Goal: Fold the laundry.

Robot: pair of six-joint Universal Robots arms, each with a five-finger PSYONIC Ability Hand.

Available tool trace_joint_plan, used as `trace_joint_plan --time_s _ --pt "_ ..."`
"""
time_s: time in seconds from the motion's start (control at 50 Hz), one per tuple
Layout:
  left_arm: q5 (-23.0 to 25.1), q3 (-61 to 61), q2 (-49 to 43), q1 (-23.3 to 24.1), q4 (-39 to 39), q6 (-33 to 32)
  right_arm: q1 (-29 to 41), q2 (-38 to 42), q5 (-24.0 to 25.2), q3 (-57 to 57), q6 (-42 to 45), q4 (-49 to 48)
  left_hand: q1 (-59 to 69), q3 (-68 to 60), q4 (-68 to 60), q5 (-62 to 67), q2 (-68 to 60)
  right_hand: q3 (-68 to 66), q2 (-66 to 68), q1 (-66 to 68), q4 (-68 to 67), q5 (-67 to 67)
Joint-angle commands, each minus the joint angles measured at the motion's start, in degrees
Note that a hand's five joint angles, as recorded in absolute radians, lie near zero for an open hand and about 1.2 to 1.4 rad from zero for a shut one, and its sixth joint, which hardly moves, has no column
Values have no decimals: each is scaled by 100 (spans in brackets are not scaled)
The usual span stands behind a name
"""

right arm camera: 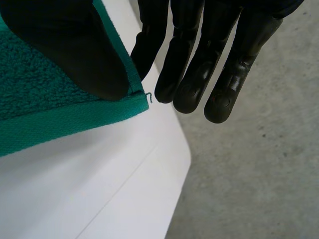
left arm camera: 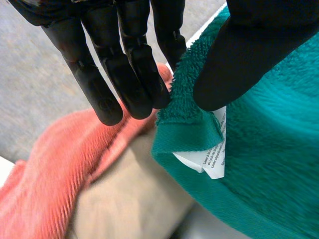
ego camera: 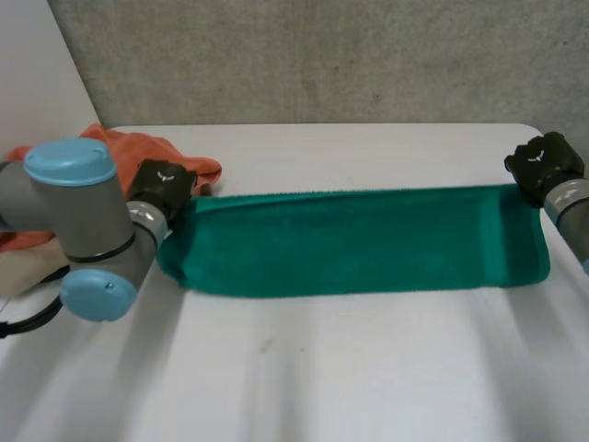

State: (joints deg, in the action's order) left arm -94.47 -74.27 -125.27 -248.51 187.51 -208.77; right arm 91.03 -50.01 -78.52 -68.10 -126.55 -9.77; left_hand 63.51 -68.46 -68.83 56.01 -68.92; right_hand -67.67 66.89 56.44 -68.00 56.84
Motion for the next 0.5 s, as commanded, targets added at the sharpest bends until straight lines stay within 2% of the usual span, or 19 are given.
trace_joint_plan --time_s 0.02,0.04,0.06,0.08,0.1,0.12,0.16,0.26,0.36,0.4,0.5 --pt "-168 799 -744 92 523 -59 266 948 -5 710 -10 -684 1649 -1154 -1117 1399 -1108 -1233 1311 2356 -1200 1316" --pt "-221 860 -814 92 540 -59 292 1027 3 771 -19 -736 1649 -1154 -1117 1399 -1108 -1233 1311 2356 -1200 1316" --pt "-265 922 -876 92 549 -67 327 1176 12 876 -27 -859 1649 -1154 -1117 1399 -1108 -672 751 1796 -640 756" --pt "-326 1010 -981 110 549 -76 353 1238 -5 921 -36 -921 902 -407 -370 652 -361 1765 -1686 -641 1797 -1681" --pt "-335 1037 -1017 110 549 -85 362 1291 -40 956 -45 -965 -621 1116 1153 -871 1162 4720 -4641 -3596 4752 -4636" --pt "-344 1046 -1043 110 549 -102 380 1318 -49 983 -54 -1009 -2335 2829 2867 -2585 2876 5767 -5689 -4644 5800 -5684" --pt "-406 1037 -1070 110 558 -181 389 1336 -49 992 -150 -1097 -5351 5846 5883 -5601 5892 5767 -5689 -4644 5800 -5684" --pt "-599 897 -973 119 558 -243 372 889 -76 817 -826 -1045 -5351 5846 5883 -5601 5892 5767 -5689 -4644 5800 -5684" --pt "-661 537 -632 145 558 -199 292 -148 56 175 -1600 -685 -5351 5846 5883 -5601 5892 5767 -5689 -4644 5800 -5684" --pt "-643 256 -298 136 567 -182 82 -623 258 -123 -1811 -247 -5351 5846 5883 -5601 5892 5767 -5689 -4644 5800 -5684" --pt "-608 -246 160 180 585 -120 -305 -1134 697 -528 -1926 861 -5351 5846 5883 -5601 5892 5767 -5689 -4644 5800 -5684"
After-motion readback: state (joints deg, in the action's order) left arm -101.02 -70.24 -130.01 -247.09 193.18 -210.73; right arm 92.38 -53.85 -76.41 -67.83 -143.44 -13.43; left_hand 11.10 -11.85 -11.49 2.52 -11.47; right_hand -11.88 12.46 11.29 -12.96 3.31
